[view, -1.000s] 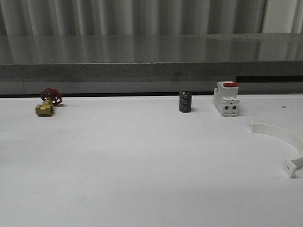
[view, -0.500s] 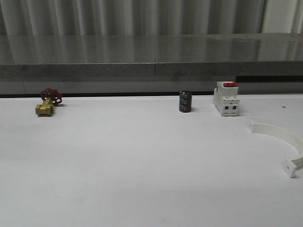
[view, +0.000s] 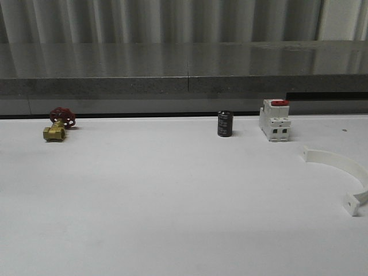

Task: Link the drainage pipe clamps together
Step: 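Close the left gripper on the clamp half's end tab and lift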

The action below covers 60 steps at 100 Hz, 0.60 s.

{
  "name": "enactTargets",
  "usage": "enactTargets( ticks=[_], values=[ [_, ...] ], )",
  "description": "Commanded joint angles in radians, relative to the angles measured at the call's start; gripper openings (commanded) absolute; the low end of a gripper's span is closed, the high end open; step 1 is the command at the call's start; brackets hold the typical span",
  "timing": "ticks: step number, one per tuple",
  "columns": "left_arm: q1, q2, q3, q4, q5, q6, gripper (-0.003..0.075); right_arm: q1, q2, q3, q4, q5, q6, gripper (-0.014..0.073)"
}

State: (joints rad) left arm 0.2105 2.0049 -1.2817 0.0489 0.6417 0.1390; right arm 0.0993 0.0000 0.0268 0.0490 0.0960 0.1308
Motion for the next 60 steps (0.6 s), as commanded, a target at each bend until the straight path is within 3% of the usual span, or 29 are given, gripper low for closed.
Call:
enactTargets(
  ticks=[1,20,27,60],
  values=[
    [0.003,-0.031,-0.018,0.008,0.007,0.000,0.0452,0.000,0.009,-0.017,-0.010,-0.070,-0.009,-0.0067],
    [0.003,-0.031,-0.026,-0.006,0.059,0.000,0.0071,0.000,0.009,-0.017,-0.010,-0.070,-0.009,-0.0067],
    [0.003,-0.031,-0.042,-0.008,0.086,0.000,-0.0019,0.000,0.009,-0.017,-0.010,-0.070,-0.009,-0.0067],
    [-0.045,-0.151,-0.078,-0.057,0.142,-0.002,-0.0021,0.000,0.009,-0.017,-0.010,-0.070,-0.009,-0.0067]
  ],
)
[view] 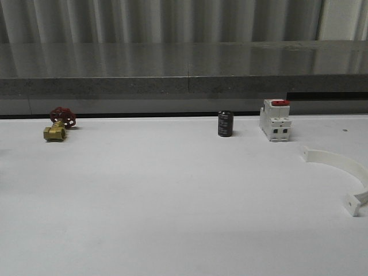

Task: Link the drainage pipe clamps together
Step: 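Close the left gripper on the clamp half's end tab and lift, then carry the clamp half toward the table center and lower it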

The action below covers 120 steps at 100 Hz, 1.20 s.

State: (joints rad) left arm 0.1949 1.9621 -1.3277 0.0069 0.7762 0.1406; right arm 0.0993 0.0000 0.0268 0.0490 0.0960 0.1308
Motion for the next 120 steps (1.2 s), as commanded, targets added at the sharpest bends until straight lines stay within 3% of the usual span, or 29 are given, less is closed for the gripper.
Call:
enactTargets(
  ticks=[1,30,70,120],
  values=[
    [-0.032,-0.112,-0.032,-0.015,0.011,-0.006,-0.0021,0.000,0.009,-0.017,-0.010,-0.070,-0.009,-0.0067],
    [-0.223,-0.226,-0.032,0.003,0.102,-0.182,-0.0020,0.000,0.009,-0.017,-0.010,-0.070,-0.009,-0.0067],
    [-0.572,-0.220,-0.032,0.072,0.009,-0.471,-0.0020,0.000,0.009,-0.017,-0.010,-0.070,-0.009,-0.0067],
    [-0.712,-0.029,-0.174,0.064,0.024,-0.566,-0.0020,0.000,0.009,-0.017,-0.010,-0.070,-0.009,-0.0067]
  ],
)
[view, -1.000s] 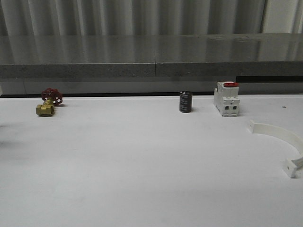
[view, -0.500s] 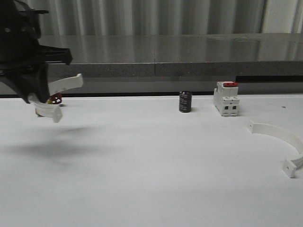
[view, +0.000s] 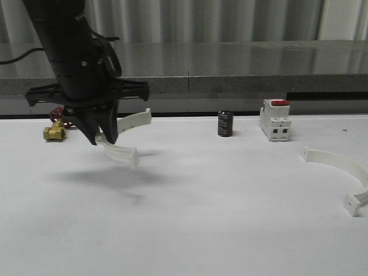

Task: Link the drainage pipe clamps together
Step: 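Carry the clamp half toward the table center and lower it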

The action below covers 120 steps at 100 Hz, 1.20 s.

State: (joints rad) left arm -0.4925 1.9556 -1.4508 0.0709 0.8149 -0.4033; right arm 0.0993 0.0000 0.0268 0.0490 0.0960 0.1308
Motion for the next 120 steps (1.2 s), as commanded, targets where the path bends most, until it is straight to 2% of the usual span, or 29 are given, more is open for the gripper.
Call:
enactTargets(
  ticks=[1,75,87,94,95,101,105,111,120],
  values=[
    [-0.027,-0.018,-0.054,0.000,-0.014,-0.024,-0.0020,0.000,0.009,-0.017,-0.010,-0.070,-0.009,-0.0067],
    [-0.057,0.094,-0.086,-0.044,-0.023,-0.041,-0.0007,0.000,0.009,-0.017,-0.010,-0.070,-0.009,-0.0067],
    [-0.059,0.096,-0.086,-0.046,-0.023,-0.041,0.0112,0.000,0.009,-0.017,-0.010,-0.070,-0.009,-0.0067],
    [-0.059,0.096,-0.086,-0.046,-0.024,-0.041,0.0219,0.000,0.009,-0.017,-0.010,-0.070,-0.009,-0.0067],
    [-0.059,0.096,-0.086,-0.046,-0.024,-0.041,0.0256,0.000,0.009,-0.017,-0.010,-0.070,-0.009,-0.0067],
    [-0.059,0.096,-0.086,-0.046,-0.022,-0.041,0.0344,0.000,0.009,-0.017,-0.010,-0.070,-0.009,-0.0067],
    [-0.059,0.096,-0.086,-0.046,-0.020,-0.041,0.0430,0.000,0.009,-0.017,-0.010,-0.070,-0.009,-0.0067],
    [-0.059,0.096,-0.086,-0.044,-0.018,-0.041,0.0507,0.000,0.009,-0.017,-0.010,-0.070,-0.009,-0.0067],
    [-0.059,0.096,-0.086,-0.032,-0.018,-0.041,0.0552,0.000,0.009,-0.017,-0.010,-0.070,-0.009,-0.0067]
  ],
)
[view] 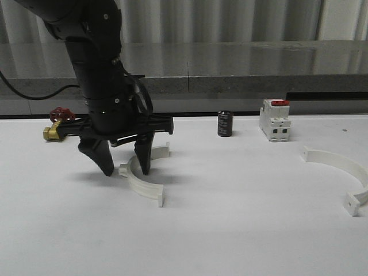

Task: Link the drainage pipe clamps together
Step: 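Carry the clamp half toward the table center and lower it, then open the left gripper and raise it away from the clamp half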

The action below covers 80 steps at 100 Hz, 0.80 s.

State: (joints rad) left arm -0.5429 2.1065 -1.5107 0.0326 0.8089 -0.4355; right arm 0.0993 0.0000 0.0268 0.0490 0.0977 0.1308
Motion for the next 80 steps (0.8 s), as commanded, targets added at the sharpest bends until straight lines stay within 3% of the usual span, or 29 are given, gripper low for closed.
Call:
enactTargets(
  ticks=[1,38,52,80],
  values=[
    [-0.008,-0.055,-0.026,0.010,-0.012,-0.009,0.0552,0.000,0.009,-0.017,-0.010,-0.072,-0.009,-0.0067],
    [-0.008,-0.228,-0.026,0.099,0.010,0.061,0.0546,0.000,0.009,-0.017,-0.010,-0.072,-0.009,-0.0067],
    [-0.008,-0.348,-0.009,0.216,0.000,0.075,0.0546,0.000,0.009,-0.017,-0.010,-0.072,-0.009,-0.0067],
    [0.117,-0.600,0.131,0.262,-0.084,0.147,0.0546,0.000,0.009,-0.017,-0.010,-0.072,-0.009,-0.0067]
  ],
)
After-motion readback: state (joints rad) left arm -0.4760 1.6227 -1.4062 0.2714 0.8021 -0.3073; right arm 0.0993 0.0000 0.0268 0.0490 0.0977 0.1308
